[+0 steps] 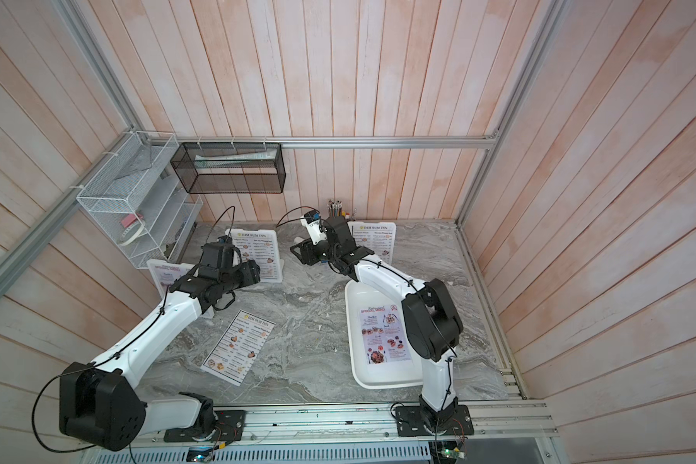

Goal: Replace the menus in the menu holders
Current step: Move the menu holder to the center of the board.

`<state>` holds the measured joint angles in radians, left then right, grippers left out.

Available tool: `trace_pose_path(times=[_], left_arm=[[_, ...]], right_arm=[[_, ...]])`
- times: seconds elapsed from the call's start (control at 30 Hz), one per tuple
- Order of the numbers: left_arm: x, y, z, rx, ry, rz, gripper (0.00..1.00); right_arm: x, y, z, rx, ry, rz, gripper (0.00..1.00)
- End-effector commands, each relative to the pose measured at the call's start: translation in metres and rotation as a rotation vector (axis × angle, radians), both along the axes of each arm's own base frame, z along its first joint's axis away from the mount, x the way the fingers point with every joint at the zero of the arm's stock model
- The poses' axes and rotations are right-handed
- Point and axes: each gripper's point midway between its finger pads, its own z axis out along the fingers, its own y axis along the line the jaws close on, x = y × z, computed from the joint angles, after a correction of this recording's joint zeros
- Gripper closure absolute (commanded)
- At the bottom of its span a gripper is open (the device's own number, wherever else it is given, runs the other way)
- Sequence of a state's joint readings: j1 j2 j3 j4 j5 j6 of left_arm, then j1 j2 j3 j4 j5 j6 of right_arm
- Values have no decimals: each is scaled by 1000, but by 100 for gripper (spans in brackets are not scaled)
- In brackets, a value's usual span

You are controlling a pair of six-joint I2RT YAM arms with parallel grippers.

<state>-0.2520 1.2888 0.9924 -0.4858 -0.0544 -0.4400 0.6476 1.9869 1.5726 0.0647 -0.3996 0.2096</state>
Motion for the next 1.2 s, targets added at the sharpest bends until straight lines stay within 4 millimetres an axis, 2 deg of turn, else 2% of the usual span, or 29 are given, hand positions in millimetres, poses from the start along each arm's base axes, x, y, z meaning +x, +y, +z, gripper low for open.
trace_pose_path(times=[0.0,0.2,0.43,0.63,0.73,0.9,1.07,1.17], left_arm=[[-33,-8,-21,-93,87,-17,25],[-58,-8,-39,-119,145,-21,25],[-64,-7,-50,-127,175,-4,25],[-68,4,-59,-108,206,56,23],[-70,6,-58,-119,199,60,23],[-69,9,-56,-118,197,61,23],[-65,10,-55,-110,192,60,23],[-63,10,-55,-108,193,59,23]], right_arm=[[5,23,18,56,-41,55,41],[13,56,-1,54,-28,111,41],[19,80,-9,77,-54,151,41],[27,94,-13,105,-57,175,41],[26,100,-13,120,-56,195,44],[19,105,-7,144,-58,225,55],[5,106,1,159,-60,254,66],[-1,105,2,158,-73,250,69]])
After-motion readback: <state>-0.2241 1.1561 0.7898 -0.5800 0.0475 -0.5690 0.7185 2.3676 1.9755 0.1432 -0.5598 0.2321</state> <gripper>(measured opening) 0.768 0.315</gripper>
